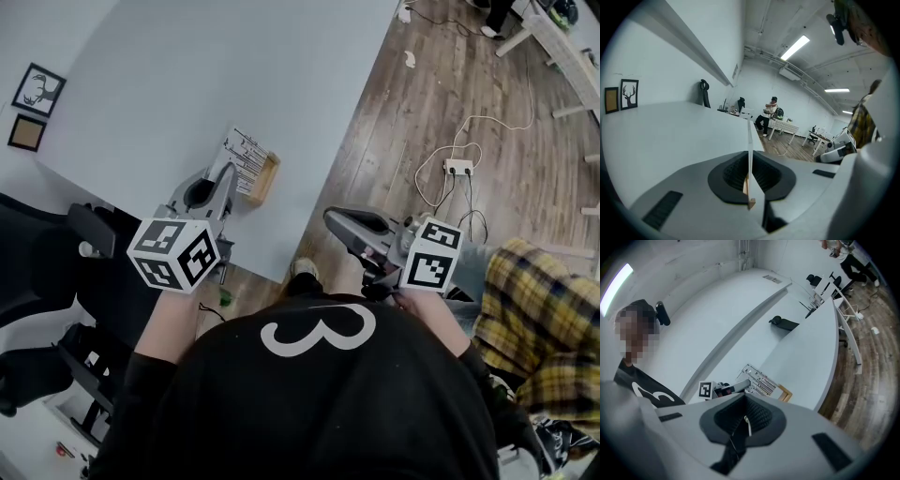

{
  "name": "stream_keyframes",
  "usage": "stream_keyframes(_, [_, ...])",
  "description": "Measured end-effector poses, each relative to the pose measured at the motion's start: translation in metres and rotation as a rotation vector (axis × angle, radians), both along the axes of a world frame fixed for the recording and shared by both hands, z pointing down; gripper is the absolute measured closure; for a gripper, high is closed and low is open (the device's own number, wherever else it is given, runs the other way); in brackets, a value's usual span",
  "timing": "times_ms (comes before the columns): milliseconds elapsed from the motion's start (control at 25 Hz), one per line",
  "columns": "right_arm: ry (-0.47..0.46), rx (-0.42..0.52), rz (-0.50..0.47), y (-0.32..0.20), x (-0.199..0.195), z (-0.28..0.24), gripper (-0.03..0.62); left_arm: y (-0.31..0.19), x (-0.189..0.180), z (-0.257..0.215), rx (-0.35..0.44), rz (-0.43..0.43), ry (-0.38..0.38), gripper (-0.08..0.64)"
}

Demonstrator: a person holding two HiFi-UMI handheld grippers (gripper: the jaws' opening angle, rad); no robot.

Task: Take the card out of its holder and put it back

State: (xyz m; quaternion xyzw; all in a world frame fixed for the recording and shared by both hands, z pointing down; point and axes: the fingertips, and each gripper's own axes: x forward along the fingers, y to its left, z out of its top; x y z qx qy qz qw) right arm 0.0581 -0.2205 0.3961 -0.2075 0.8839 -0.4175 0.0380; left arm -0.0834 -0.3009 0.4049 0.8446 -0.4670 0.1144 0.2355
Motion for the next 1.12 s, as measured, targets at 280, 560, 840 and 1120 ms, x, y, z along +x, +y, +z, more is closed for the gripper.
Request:
stream_keyframes(280, [-0.002,-0.005,-0.004,-0.007,0.0,0.0,0.583,-0.002,0.004,0.0,-0.007,0.0,-0.033,0.535])
stream_keyframes(560, [-0.003,-0.01,-0.008,-0.009,-0.002,0.002,0.583,-0.002,0.002,0.002,-0.02,-0.023,-0.037,0.535])
stream_keyframes(840, [-0.004,-0.014,-0.007,-0.008,-0.001,0.004,0.583,-0.003,0.005,0.009,-0.032,-0.031,-0.05,0.535])
stream_keyframes(1120, [-0.001,-0.021,0.0,-0.007,0.0,0.005,0.582,-0.004,0.008,0.02,-0.044,-0.027,-0.06,0.535])
